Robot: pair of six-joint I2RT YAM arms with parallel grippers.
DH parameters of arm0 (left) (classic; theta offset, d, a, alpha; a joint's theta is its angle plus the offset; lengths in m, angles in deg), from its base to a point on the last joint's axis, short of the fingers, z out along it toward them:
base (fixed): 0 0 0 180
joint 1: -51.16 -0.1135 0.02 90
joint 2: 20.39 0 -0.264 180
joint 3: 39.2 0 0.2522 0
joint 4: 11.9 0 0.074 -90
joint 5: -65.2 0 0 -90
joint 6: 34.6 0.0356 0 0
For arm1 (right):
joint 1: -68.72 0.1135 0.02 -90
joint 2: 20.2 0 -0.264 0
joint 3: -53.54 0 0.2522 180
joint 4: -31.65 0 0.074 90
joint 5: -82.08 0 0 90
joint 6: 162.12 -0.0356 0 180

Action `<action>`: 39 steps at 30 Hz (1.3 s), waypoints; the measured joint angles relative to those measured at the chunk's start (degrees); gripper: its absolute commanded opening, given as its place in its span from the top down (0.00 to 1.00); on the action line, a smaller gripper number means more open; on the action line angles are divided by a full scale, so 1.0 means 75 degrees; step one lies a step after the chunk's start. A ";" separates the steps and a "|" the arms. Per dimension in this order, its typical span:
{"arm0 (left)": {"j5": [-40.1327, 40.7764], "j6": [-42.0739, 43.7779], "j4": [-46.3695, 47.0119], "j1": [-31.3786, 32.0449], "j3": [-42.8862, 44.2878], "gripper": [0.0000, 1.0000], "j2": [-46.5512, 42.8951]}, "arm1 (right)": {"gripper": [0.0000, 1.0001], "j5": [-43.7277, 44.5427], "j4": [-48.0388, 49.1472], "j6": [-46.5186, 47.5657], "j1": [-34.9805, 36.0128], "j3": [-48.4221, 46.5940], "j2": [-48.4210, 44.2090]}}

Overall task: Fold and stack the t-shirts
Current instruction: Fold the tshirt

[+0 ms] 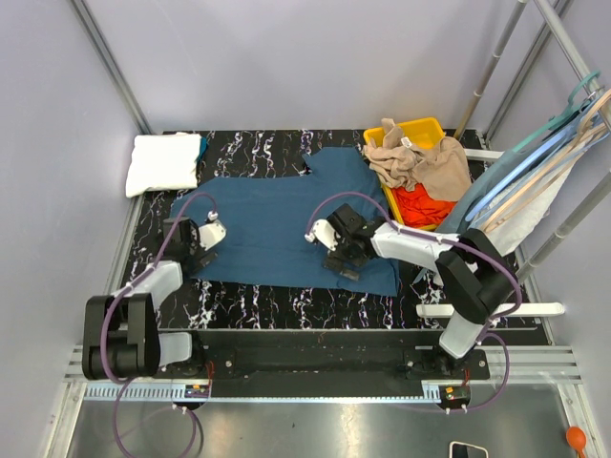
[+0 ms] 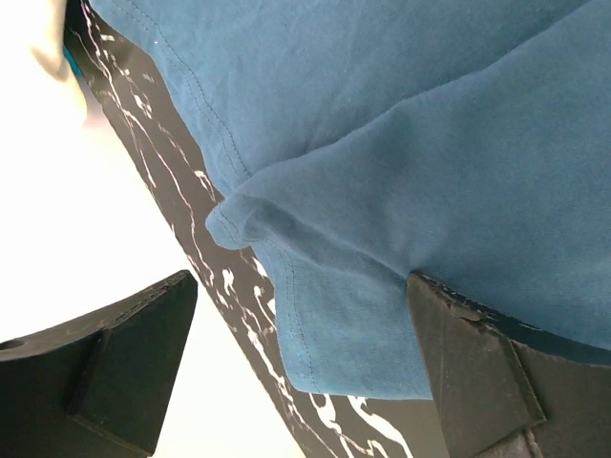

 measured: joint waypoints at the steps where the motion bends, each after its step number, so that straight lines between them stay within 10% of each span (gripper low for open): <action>1: 0.0017 0.0015 -0.0052 0.0000 -0.0082 0.01 -0.0137 | 0.00 -0.0026 -0.0041 -0.0055 0.0076 0.0093 -0.0085; 39: 0.0265 0.1105 -0.4252 -0.0015 -0.1865 0.01 -0.5761 | 0.00 -0.0667 -0.0761 -0.0930 0.1478 0.1326 -0.1428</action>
